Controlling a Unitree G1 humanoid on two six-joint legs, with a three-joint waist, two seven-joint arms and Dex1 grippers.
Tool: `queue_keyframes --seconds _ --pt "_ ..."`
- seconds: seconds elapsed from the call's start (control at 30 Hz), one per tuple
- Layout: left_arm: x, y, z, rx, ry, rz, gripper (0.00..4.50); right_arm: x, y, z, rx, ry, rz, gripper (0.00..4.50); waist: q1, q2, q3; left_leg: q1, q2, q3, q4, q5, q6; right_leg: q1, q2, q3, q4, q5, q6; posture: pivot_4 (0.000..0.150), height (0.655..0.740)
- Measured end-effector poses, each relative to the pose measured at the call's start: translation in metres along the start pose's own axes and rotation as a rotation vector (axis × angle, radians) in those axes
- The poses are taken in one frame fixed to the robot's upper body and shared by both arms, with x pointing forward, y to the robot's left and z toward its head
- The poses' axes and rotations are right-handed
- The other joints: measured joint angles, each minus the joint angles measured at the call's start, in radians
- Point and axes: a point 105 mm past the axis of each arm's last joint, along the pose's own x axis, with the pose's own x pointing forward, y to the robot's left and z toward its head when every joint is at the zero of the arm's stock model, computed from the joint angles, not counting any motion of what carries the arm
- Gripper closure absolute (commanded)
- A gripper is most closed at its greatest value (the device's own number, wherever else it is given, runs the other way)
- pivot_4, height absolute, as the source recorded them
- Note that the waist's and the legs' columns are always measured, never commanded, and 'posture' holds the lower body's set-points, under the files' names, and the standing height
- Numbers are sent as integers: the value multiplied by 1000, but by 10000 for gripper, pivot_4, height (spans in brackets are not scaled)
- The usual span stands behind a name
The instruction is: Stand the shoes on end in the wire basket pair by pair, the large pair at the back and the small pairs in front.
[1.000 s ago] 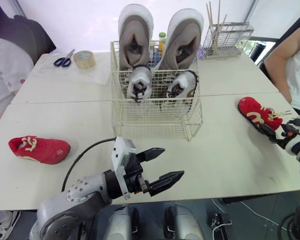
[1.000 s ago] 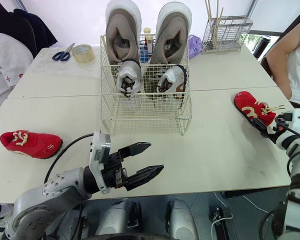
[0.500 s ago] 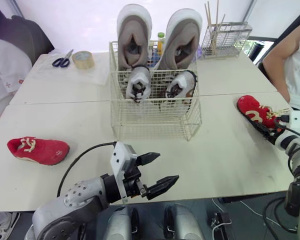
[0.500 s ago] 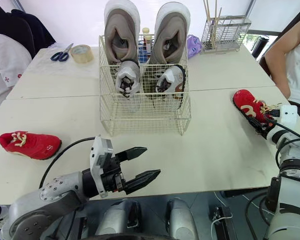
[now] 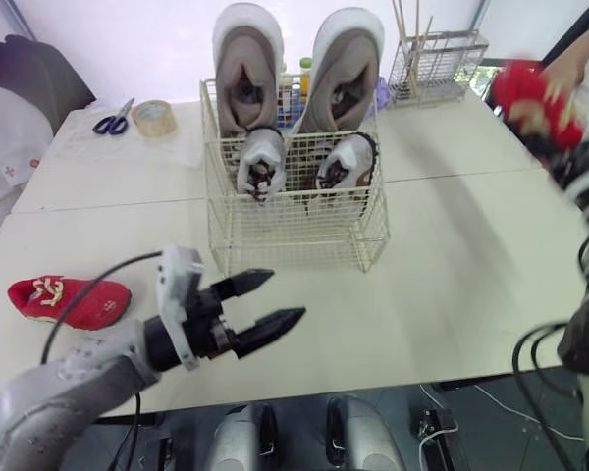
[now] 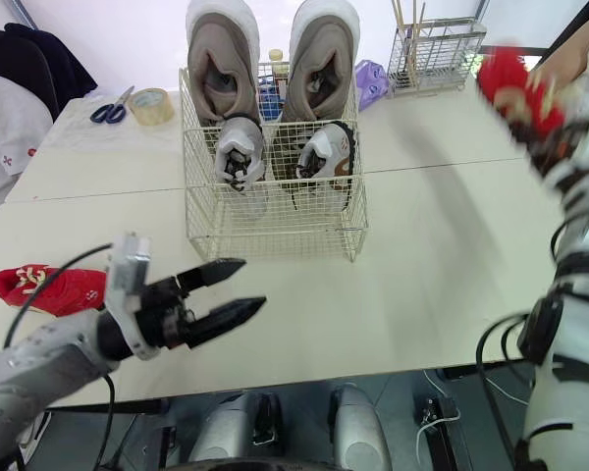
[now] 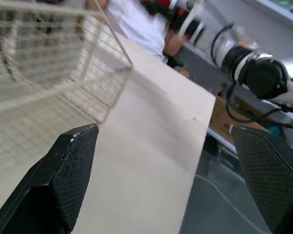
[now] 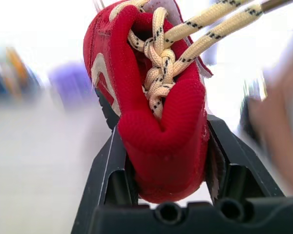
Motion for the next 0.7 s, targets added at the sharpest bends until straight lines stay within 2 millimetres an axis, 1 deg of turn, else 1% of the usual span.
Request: queue_keyframes --seconds 0.03,0.07,0.1,0.13,0.17,0.2,0.23,0.3,0.33,0.37,0.43,0.47,0.53,0.6,0.63,0.7 --pt "1 -1 3 -7 0 -22 0 17 11 49 -68 -130 89 30703 -2 0 0 0 1 -1 0 1 -1 0 1 0 1 0 0 1500 7400" --pt "0 -2 4 -10 9 -36 0 25 22 93 -140 -243 165 30703 -2 -3 0 0 2 -2 -2 1 -2 0 3 0 0 -2 0 1500 7400" --pt "-1 -1 3 -13 25 -40 0 29 37 126 -195 -331 254 30703 0 -7 -1 0 3 -4 -3 0 -4 0 3 -2 0 -4 -1 1500 7400" --pt "-2 2 3 -19 34 -32 0 30 55 149 -226 -394 359 30703 3 -10 -3 0 3 -4 -3 -1 -5 1 4 -2 0 -5 -2 1500 7400" --pt "-4 5 5 -17 37 -20 0 30 74 161 -240 -428 464 30703 3 -12 -3 0 3 -4 -3 -1 -6 1 4 -2 -1 -6 -2 1500 7400" --pt "-6 8 8 -9 40 -4 0 29 95 167 -250 -449 580 30703 2 -14 -3 0 3 -4 -2 -1 -5 1 4 -2 -1 -5 -2 1500 7400" --pt "-10 10 12 1 36 20 0 27 123 167 -271 -451 733 30703 1 -14 -3 0 3 -4 -2 -2 -4 2 3 -2 -1 -5 -2 1500 7400" --pt "-17 14 19 5 21 70 0 19 161 159 -296 -433 952 30703 -5 -14 -3 0 2 -3 0 -2 -3 2 -2 -3 1 -5 -2 1500 7400" --pt "-24 16 23 -9 1 105 0 12 182 152 -288 -413 1089 30703 -6 -15 -2 0 2 -3 1 -3 -2 2 -3 -3 1 -5 -2 1500 7400" --pt "-29 17 25 -18 -6 128 0 6 191 148 -286 -402 1163 30703 -4 -16 -1 0 2 -3 1 -3 -2 2 -3 -4 1 -5 -2 1500 7400" --pt "-52 15 35 -68 -55 185 0 -13 218 146 -266 -411 1368 30703 -5 -19 1 -3 2 -4 2 -3 -1 0 -4 -5 1 -5 -2 1500 7400" --pt "-63 16 43 -72 -81 216 0 -21 228 147 -270 -423 1447 30703 -5 -19 1 -3 2 -5 2 -3 -1 0 -4 -5 1 -5 -2 1500 7400" --pt "-83 16 58 -40 -127 278 0 -28 240 149 -279 -441 1522 30703 -5 -21 2 -4 1 -5 2 -4 -2 0 -5 -6 0 -5 -2 1500 7400" --pt "-97 18 64 -28 -143 331 0 -29 243 148 -285 -449 1542 30703 -5 -21 2 -4 1 -5 3 -4 -2 0 -5 -7 0 -5 -2 1500 7400" --pt "-107 19 70 -19 -165 365 0 -27 248 145 -300 -452 1555 30703 -7 -21 2 -4 1 -5 3 -4 -2 0 -5 -7 0 -6 -3 1500 7400" --pt "-115 16 87 16 -216 376 0 -24 255 137 -318 -450 1577 30703 -6 -22 2 -4 1 -5 3 -4 -3 0 -4 -7 0 -7 -5 1500 7400"
